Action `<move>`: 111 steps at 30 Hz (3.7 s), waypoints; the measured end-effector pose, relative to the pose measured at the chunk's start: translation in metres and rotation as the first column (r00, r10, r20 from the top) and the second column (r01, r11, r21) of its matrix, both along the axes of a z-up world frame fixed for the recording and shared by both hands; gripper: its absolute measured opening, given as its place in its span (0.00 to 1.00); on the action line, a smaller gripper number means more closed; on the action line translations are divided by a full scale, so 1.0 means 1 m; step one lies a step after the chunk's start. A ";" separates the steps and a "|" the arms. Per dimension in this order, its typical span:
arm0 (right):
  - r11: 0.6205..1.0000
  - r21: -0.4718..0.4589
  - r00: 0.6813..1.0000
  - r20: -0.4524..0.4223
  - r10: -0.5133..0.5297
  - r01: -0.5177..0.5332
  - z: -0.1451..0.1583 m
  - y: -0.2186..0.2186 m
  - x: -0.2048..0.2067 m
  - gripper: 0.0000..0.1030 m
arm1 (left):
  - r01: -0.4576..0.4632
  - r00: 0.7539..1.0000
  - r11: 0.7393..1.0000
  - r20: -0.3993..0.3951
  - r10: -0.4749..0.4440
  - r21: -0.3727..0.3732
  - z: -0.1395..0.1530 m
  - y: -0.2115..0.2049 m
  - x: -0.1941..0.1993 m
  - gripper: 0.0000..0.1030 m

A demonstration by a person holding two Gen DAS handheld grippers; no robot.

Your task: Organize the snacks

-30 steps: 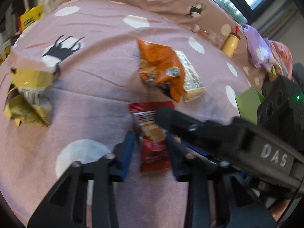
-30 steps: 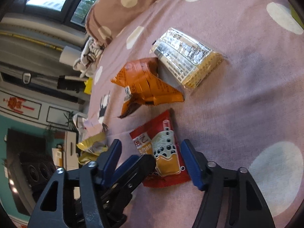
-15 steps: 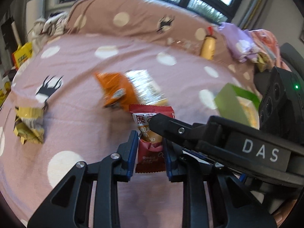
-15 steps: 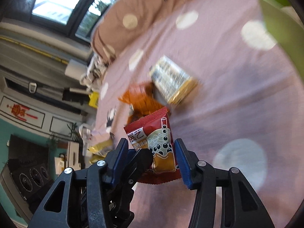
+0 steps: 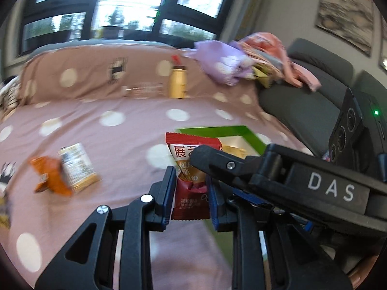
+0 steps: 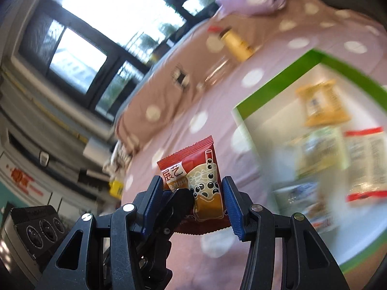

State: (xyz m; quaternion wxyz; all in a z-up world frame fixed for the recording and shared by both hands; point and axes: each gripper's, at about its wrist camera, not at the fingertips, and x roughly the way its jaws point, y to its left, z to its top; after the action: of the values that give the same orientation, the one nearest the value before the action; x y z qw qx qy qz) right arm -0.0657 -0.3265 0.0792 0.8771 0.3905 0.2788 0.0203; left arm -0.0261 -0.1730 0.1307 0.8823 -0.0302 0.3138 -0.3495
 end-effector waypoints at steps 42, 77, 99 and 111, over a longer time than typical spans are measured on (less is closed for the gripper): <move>0.948 -0.050 0.941 -0.117 -0.318 0.314 -0.018 -0.059 -0.023 0.55 | 0.114 0.981 0.993 -0.159 -0.114 -0.011 -0.013 -0.039 0.016 0.38; 0.947 -0.322 0.998 -0.062 -0.010 -0.010 -0.012 0.117 0.028 0.91 | -0.532 0.832 0.840 -0.120 0.542 0.104 -0.034 0.223 0.028 0.70; 0.938 -0.273 0.976 -0.100 0.193 -0.214 -0.022 0.175 0.046 0.91 | -0.634 0.735 0.763 -0.209 0.645 0.126 -0.052 0.286 0.041 0.74; 0.923 -0.237 0.952 -0.112 0.284 -0.303 -0.030 0.200 0.066 0.91 | -0.628 0.719 0.755 -0.233 0.655 0.185 -0.063 0.291 0.059 0.74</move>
State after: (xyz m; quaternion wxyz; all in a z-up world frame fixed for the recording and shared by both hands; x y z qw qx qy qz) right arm 0.0005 -0.1265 0.0495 0.8953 0.2306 0.3675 0.1012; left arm 0.0329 0.1179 0.0675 0.8944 -0.1459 0.4228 0.0011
